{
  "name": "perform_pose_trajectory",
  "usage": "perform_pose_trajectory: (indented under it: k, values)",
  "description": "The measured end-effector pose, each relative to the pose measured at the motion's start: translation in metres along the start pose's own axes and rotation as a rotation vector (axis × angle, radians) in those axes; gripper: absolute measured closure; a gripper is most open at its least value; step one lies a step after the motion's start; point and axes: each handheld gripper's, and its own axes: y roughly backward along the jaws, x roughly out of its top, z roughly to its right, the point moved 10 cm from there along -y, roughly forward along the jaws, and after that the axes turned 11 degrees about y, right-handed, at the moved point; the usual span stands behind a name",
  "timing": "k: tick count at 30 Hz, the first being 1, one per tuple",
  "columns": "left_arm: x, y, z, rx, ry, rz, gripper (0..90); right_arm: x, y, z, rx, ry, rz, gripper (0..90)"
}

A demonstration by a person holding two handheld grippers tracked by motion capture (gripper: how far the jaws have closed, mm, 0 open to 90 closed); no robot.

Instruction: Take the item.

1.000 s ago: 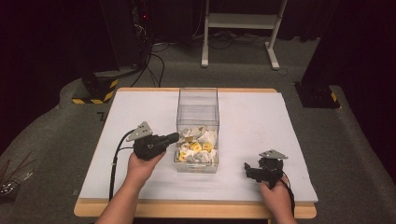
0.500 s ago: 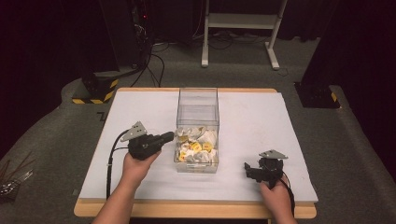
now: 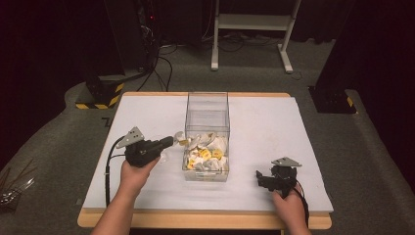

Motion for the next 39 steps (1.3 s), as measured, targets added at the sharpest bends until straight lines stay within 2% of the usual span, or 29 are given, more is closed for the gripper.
perform_pose_trajectory:
  k: [29, 39]
  values:
    - [0.003, 0.045, -0.044, 0.089, 0.048, 0.058, 87.5, 0.0, 0.0, 0.0, 0.0, 0.0, 0.0, 9.8]
    - [0.003, 0.05, -0.053, 0.105, 0.062, 0.066, 87.5, 0.0, 0.0, 0.0, 0.0, 0.0, 0.0, 9.8]
